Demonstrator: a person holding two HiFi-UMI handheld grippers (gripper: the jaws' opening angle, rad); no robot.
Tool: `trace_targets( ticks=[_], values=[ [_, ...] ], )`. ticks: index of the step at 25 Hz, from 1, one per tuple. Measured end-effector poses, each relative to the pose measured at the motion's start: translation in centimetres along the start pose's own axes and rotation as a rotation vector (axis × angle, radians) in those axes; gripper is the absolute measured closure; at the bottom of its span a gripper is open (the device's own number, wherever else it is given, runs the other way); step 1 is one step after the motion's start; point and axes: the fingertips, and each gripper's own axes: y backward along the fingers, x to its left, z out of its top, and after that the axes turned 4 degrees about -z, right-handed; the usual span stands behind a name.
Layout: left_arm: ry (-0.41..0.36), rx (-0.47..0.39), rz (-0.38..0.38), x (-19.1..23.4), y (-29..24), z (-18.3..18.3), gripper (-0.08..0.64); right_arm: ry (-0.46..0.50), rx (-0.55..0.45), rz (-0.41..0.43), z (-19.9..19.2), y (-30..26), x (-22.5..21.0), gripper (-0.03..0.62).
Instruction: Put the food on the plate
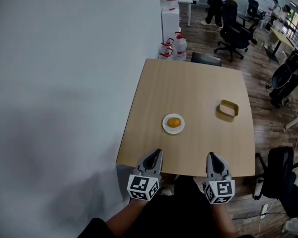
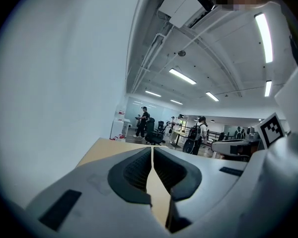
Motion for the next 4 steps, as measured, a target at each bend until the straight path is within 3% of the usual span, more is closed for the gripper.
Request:
trace_targets(
  ticks=[4],
  values=[
    [0.026,0.005,0.015,0.62,-0.42,-0.24,0.535,-0.002,0.007,-0.001,-0.14,-0.77,-0.59,0.532]
  ],
)
